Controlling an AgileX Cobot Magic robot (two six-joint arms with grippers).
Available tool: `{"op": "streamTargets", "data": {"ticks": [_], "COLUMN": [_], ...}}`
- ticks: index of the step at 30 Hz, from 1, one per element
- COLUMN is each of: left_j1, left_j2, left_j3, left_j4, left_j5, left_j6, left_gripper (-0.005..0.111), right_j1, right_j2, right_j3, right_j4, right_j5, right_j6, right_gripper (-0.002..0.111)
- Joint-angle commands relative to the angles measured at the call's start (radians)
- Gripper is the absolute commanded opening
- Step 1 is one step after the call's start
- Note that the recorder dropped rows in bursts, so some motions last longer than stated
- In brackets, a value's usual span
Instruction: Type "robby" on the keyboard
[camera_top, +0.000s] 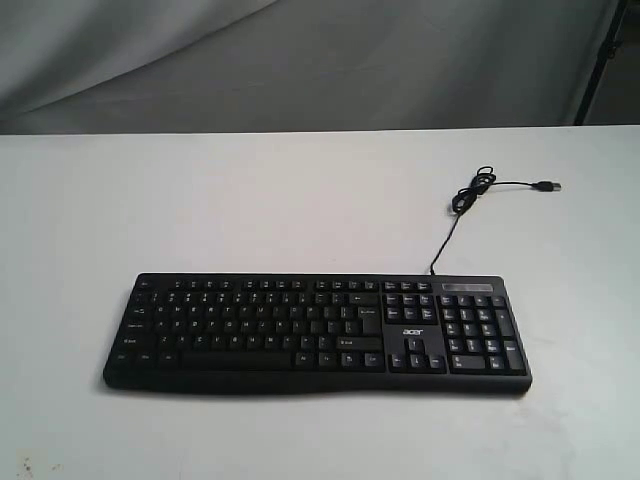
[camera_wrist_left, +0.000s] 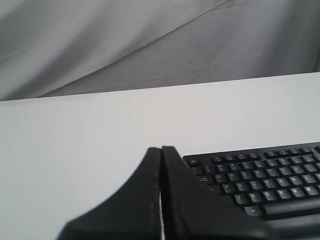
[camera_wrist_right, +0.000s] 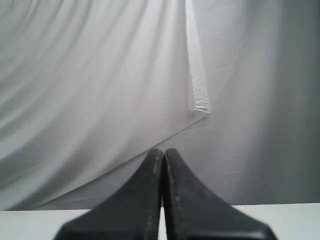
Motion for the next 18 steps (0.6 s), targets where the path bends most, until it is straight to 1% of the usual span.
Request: {"op": "streamTargets", "data": {"ticks": [1,13,15,16,18], "left_j1": [-0.006,-0.006,-0.006,-0.006,-0.006], "left_j2": [-0.003,-0.003,-0.003,-0.003,-0.003], "left_j3": [0.004,0.004,0.004,0.004,0.004], "left_j4": [0.005,0.005,0.005,0.005,0.005], "left_j5": [-0.005,-0.005,-0.005,-0.005,-0.005], "left_j6": [-0.003,-0.003,-0.003,-0.003,-0.003], "left_gripper": [0.000,0.000,0.000,0.000,0.000], "right_j1": [-0.074,-0.077,-0.077,-0.077,-0.077], "right_j2": [-0.006,-0.006,-0.006,-0.006,-0.006], "right_j3": [0.005,0.005,0.005,0.005,0.005], "right_j4": [-0.070,-0.126,-0.190,-0.278,-0.518], "right_j5": [0.028,0.068,0.068,0.071,0.089], "right_j6": [-0.001,0.005,0.091,0.190,0.456], "right_gripper": [0.000,0.000,0.000,0.000,0.000]}}
